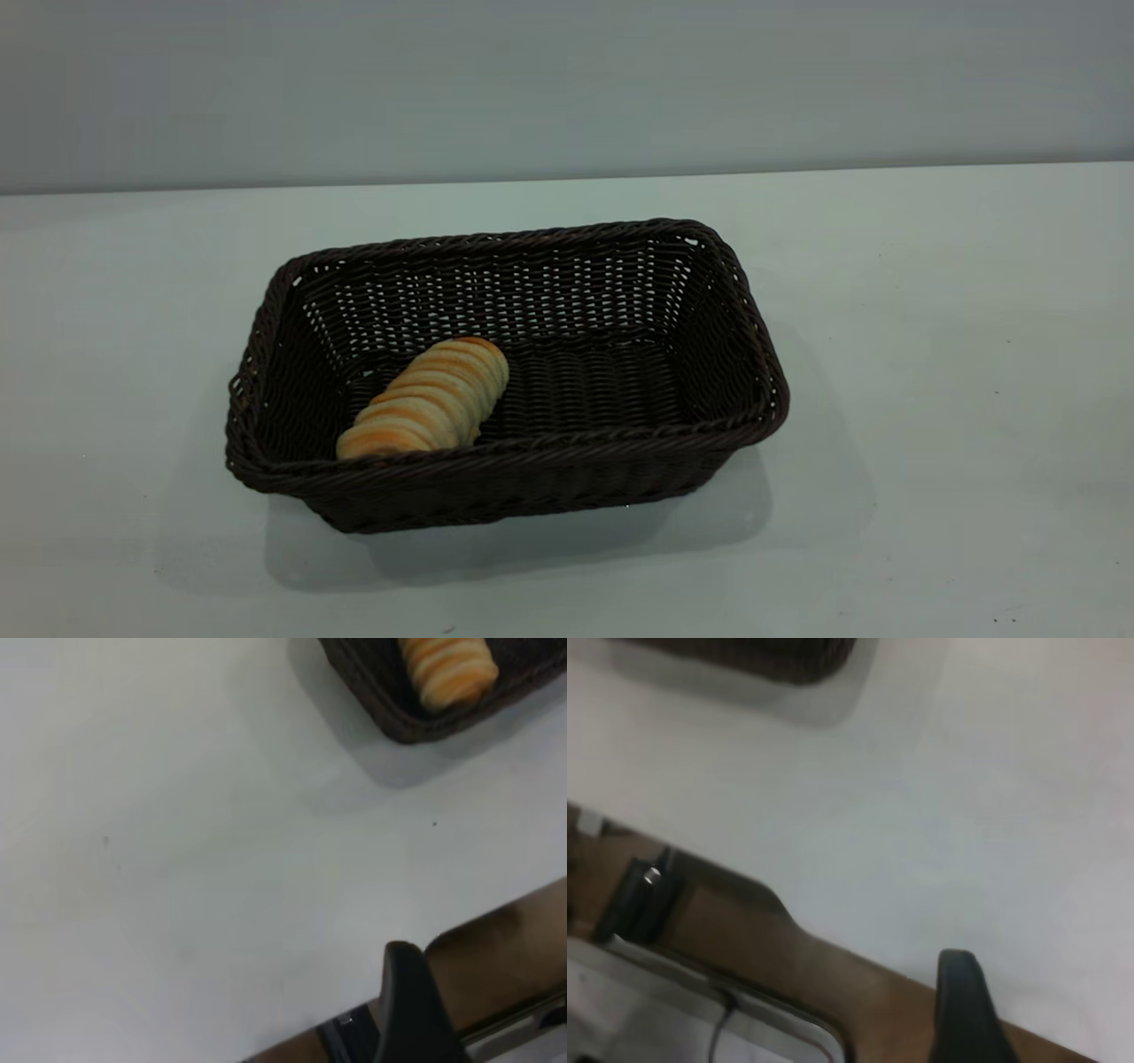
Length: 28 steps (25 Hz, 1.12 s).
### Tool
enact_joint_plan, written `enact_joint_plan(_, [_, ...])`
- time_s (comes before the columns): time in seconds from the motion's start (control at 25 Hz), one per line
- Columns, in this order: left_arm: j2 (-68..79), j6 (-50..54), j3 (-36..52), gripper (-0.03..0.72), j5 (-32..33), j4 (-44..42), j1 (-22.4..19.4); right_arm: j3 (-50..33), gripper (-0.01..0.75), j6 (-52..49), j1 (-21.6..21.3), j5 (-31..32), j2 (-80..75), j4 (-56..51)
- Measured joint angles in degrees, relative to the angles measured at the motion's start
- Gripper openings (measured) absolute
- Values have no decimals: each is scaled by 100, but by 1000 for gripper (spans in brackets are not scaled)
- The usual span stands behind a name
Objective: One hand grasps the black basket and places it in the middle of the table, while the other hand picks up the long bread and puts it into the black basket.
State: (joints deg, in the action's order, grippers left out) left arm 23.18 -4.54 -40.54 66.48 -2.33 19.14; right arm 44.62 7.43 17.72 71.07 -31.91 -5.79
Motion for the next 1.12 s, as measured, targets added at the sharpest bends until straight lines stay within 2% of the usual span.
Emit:
enact_joint_plan(0.28, [-807, 454, 759, 449, 0, 6, 0, -923, 483, 172, 0, -419, 871, 12])
enact_joint_plan(0.56, [-1238, 540, 1161, 449, -34, 16, 0, -1587, 483, 177, 0, -430, 1416, 323])
enact_joint_plan(1.12, [-1273, 540, 1270, 449, -170, 22, 0, -1755, 483, -3, 0, -658, 1544, 452])
